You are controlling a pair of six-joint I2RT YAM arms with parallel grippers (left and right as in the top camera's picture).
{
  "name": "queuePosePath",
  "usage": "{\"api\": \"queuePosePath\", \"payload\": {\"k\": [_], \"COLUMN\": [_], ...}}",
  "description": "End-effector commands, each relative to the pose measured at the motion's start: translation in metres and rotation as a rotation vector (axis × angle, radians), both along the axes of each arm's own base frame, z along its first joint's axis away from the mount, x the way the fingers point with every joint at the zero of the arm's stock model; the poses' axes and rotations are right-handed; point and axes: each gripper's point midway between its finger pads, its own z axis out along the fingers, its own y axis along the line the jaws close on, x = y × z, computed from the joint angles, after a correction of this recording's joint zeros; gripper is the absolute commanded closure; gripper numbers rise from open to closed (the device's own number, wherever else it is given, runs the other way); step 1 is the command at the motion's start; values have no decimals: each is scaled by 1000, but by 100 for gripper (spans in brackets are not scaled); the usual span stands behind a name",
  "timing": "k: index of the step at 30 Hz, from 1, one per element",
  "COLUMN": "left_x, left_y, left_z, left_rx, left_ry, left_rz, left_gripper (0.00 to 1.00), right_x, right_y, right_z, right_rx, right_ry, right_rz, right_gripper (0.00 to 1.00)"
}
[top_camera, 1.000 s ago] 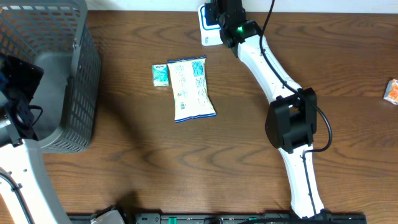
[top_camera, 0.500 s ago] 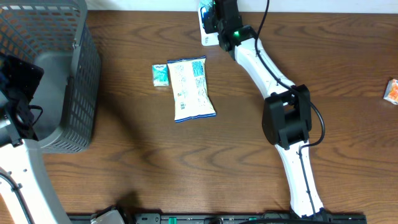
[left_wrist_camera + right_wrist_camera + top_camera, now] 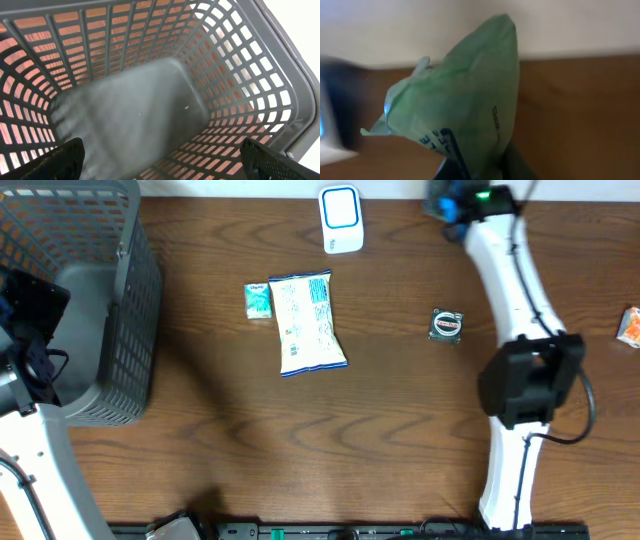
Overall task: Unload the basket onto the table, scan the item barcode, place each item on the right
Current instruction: 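Carry the wipes pack right and drop it at the table's right edge, then reach the right gripper to the white-and-blue snack bag and grasp it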
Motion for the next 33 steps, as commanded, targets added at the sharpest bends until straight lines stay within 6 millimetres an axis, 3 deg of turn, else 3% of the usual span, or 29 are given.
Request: {"api": "queuePosePath", "payload": {"k": [1,2,4,5,6,10,12,13,14,16,20,24,26,29,33], "left_x": [-1,-1,-1,-1,-1,-1,-1,-1,-1,-1,-1,-1,-1,-1,-1], "left_y": [2,2,2,2,2,2,2,2,2,2,2,2,2,2,2], "left_z": [0,0,0,0,0,0,0,0,0,0,0,0,0,0,0], "left_rx": [-1,-1,-1,-1,-1,-1,-1,-1,-1,-1,-1,-1,-1,-1,-1], "left_ry": [0,0,0,0,0,0,0,0,0,0,0,0,0,0,0], "left_rz": [15,15,15,15,15,15,15,15,15,15,15,15,15,15,15], "left_gripper": [2,2,2,2,2,2,2,2,2,2,2,2,2,2,2], "right_x": [-33,-41,-70,-78,-94,-130,-145,-153,-160,-167,-163,-148,-136,-108,-80], "right_y": [-100,-114,-171,-184,-212,-265,-285,-295,-302,-307,-290,-266,-245,-183,-117], "right_z": [-2,-5,-13,-15,-20,-41,-52,-59,-64,-75,-92,-90,-88,-80,-56], "right_rx": [-165,-178,-214,-212,-195,-82,-30,-4,22,78,205,285,352,555,776], "right_ry": [114,142,234,254,291,358,377,384,386,392,396,370,349,303,222], "right_rz": [-214,-243,-356,-379,-432,-510,-543,-566,-593,-604,-546,-472,-408,-222,7], "right_gripper": [99,99,99,99,99,96,65,37,27,18,9,9,9,10,12]}}
